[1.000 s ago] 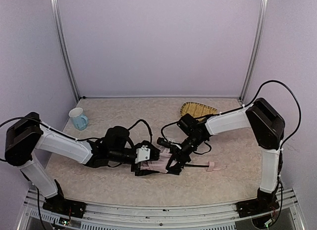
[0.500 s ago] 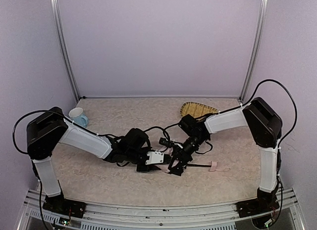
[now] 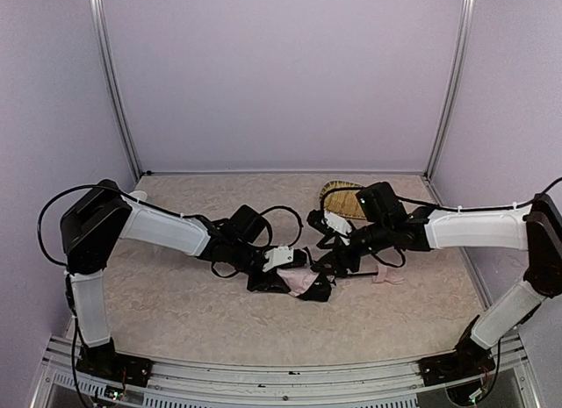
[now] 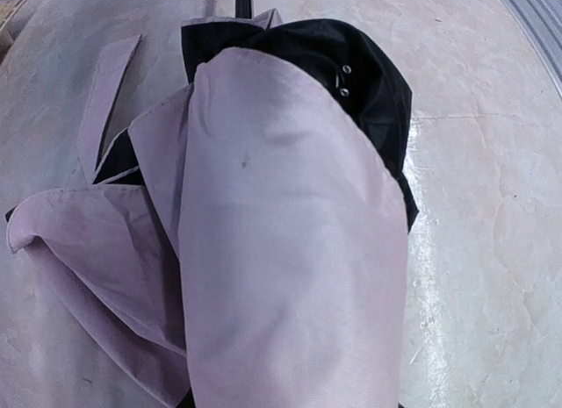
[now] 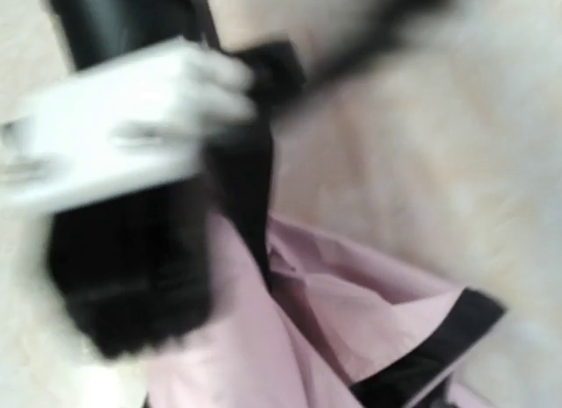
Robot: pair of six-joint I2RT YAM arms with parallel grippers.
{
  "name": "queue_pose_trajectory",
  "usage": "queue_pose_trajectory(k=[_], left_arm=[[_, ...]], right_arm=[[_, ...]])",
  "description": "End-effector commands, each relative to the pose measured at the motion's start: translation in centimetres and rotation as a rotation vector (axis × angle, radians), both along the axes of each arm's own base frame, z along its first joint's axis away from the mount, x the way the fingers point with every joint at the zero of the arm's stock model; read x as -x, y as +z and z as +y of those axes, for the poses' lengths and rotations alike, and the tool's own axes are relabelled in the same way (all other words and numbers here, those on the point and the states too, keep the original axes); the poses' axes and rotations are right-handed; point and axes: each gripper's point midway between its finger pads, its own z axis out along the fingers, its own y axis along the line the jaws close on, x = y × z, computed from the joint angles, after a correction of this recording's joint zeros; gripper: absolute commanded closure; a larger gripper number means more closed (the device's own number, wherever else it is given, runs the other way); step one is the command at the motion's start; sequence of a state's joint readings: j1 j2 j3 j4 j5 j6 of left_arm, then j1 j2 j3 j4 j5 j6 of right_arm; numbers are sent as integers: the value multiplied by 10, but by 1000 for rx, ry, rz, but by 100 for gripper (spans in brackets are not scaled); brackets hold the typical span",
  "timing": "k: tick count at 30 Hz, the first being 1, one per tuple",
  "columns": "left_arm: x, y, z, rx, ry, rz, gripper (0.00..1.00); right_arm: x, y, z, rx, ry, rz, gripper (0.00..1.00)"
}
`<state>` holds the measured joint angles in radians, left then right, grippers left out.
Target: Put away the umbrella
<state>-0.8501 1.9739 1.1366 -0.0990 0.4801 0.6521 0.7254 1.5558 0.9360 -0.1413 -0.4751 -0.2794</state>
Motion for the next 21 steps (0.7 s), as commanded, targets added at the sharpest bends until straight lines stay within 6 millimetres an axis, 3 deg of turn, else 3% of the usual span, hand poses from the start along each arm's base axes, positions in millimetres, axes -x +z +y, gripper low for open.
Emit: queue_pose_trajectory(k=[1, 6, 16, 19, 21], left_arm=[[49, -54, 39, -217, -10, 330, 88], [56, -57, 38, -240, -37, 450, 87], [62, -62, 39, -262, -35, 578, 87], [63, -61, 39, -261, -43, 589, 86], [63, -62, 39, -263, -43, 597, 85]], right_arm=[[11, 8, 1, 35, -27, -310, 27], [34, -18, 13, 192, 36, -477, 23], [24, -94, 8, 476, 76, -471, 19], [30, -105, 7, 506, 102, -445, 27], [30, -107, 7, 507, 92, -433, 49]])
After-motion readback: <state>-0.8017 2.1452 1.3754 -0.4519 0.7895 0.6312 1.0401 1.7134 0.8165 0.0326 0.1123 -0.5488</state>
